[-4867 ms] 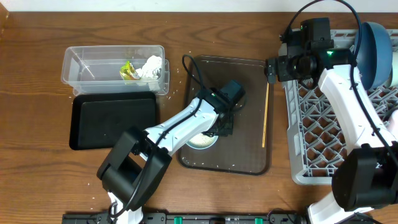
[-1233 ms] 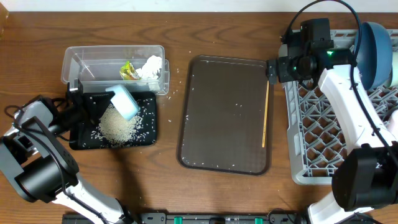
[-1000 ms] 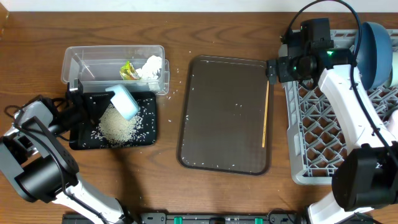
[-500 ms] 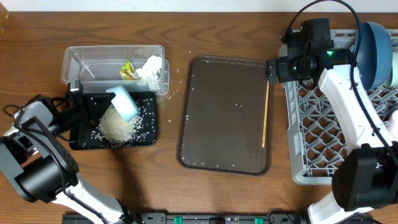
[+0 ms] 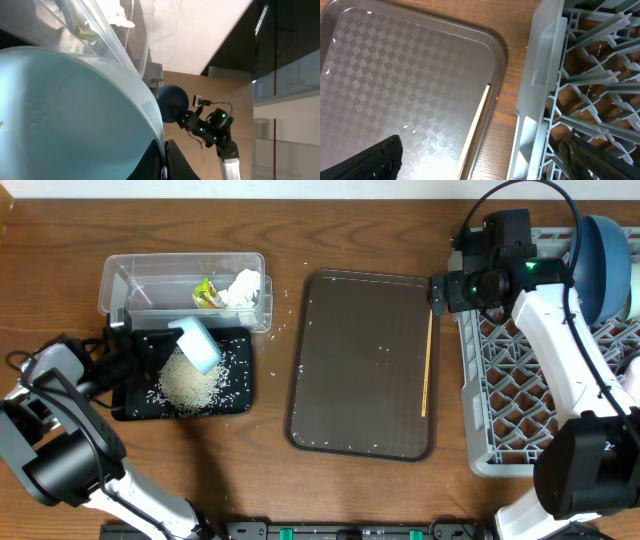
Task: Sort waste into correct bins and load items into the dishwasher rack
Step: 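Hold the bowl inverted to pour the rice onto the black tray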
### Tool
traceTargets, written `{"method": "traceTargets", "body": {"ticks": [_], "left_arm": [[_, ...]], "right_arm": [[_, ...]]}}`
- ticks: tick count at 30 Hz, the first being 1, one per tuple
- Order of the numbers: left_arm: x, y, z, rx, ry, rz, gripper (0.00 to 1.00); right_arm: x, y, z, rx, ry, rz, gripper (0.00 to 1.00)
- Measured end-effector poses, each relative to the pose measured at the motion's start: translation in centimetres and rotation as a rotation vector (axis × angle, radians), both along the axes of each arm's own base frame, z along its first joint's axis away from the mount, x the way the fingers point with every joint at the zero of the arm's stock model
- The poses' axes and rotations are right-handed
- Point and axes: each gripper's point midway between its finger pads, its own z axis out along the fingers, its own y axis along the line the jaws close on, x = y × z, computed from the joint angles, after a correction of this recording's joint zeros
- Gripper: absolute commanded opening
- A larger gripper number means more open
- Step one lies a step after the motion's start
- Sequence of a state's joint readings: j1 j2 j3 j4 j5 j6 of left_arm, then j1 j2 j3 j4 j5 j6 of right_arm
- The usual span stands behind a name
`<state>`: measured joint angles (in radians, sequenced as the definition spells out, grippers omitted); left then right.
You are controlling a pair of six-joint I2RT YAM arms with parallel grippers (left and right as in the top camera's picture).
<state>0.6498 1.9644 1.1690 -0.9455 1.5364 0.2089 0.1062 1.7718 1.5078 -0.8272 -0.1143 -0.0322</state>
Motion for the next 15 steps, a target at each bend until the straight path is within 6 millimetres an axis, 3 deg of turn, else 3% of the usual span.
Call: {"method": "traceTargets", "body": {"ticks": [15], "left_arm": [[-0.16,0.58,0.06,-0.052,0.067,0.025,0.07]], "right_arm": [[0.04,0.00,0.02,0.000,-0.002,0.000,0.99]]}}
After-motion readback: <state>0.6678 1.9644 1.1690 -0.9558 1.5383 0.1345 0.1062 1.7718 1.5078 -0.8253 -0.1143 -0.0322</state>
